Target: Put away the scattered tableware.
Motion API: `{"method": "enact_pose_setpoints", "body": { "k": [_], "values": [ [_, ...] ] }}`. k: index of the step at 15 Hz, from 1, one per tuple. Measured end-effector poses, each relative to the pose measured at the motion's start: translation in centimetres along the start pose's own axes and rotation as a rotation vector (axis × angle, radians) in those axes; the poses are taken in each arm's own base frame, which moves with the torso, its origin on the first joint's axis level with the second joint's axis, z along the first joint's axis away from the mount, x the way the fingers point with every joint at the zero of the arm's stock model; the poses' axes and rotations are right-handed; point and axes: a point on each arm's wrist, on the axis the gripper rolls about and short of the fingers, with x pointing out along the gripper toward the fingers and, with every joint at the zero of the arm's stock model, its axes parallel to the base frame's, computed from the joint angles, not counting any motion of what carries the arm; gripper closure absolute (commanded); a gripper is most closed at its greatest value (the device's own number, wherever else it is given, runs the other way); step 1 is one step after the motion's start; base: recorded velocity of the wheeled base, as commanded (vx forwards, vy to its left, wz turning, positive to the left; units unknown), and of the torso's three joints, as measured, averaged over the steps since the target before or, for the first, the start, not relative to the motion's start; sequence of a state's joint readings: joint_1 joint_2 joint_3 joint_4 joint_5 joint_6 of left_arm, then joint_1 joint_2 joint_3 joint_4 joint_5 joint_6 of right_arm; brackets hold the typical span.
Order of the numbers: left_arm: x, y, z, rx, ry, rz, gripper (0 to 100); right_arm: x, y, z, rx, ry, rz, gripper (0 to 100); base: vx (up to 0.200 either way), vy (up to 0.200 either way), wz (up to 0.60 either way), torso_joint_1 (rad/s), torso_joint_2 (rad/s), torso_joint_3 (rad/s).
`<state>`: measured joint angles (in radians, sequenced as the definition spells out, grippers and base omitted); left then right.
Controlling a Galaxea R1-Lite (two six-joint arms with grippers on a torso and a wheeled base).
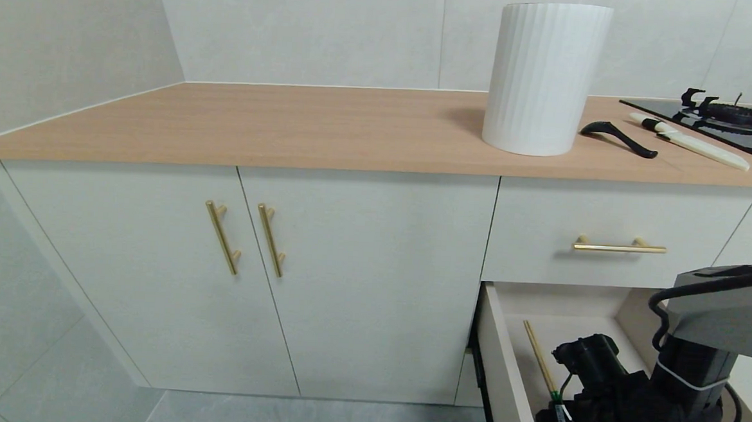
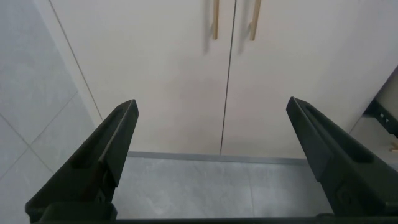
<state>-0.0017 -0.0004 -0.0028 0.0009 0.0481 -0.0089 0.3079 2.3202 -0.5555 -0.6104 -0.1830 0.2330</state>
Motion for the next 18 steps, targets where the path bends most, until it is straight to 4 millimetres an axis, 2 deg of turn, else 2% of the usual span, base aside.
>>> {"method": "enact_pose_setpoints", "body": {
  "k": [2,5,10,15,18],
  "values": [
    [0.0,0.0,0.0,0.000,0.000,0.001,0,-0.6,0.0,-0.1,0.001,-0.016,0.007,0,0.000,0.000,0.00,0.000,0.00,0.000],
    [0.0,0.0,0.0,0.000,0.000,0.000,0,-2.7,-0.1,0.4,0.008,-0.097,0.023,0,0.000,0.000,0.00,0.000,0.00,0.000],
    [0.0,0.0,0.0,0.000,0.000,0.000,0,-8.6,-1.2,2.0,0.012,-0.289,0.055,0,0.000,0.000,0.00,0.000,0.00,0.000],
    [0.0,0.0,0.0,0.000,0.001,0.000,0,-14.5,-2.5,2.0,-0.043,-0.475,0.066,0,0.000,0.000,0.00,0.034,-0.23,-0.287],
    [0.0,0.0,0.0,0.000,-0.001,0.000,0,-16.8,-2.9,1.7,-0.059,-0.559,0.074,0,0.000,0.000,0.00,0.059,-0.52,-0.346]
  ]
}}
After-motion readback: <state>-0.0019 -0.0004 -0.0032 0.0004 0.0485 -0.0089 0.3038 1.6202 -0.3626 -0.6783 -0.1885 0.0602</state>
